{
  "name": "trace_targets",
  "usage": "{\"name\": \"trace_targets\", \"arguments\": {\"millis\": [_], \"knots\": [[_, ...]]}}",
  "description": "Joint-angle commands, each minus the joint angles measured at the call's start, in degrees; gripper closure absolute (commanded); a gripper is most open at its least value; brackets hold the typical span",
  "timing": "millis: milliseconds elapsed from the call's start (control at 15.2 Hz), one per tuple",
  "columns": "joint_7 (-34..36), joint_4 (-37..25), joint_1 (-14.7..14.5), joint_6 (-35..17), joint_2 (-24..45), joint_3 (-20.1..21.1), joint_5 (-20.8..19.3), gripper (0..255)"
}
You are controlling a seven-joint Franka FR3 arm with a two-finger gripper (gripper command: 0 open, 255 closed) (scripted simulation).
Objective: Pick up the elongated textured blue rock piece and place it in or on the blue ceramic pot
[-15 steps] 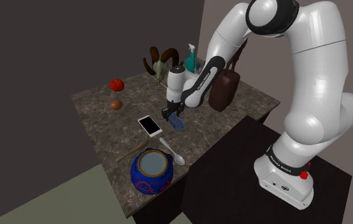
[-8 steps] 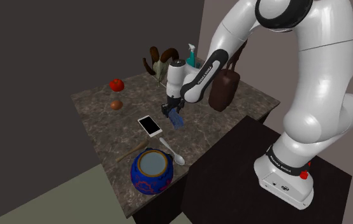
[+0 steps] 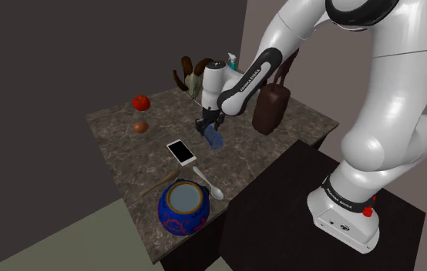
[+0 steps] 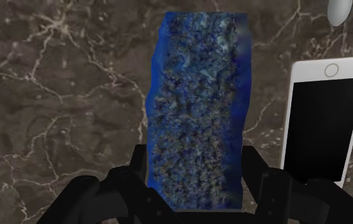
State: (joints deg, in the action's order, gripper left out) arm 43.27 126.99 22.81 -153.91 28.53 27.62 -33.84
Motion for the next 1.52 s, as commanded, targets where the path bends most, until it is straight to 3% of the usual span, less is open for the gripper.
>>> {"name": "trace_targets", "arguments": {"millis": [0,1452], "knots": [[-1.12,0.21,0.97,1.14,-1.35,1.29,1.45,255],[-13.39,0.72,9.59,12.99,-16.40,12.46,18.47,255]]}}
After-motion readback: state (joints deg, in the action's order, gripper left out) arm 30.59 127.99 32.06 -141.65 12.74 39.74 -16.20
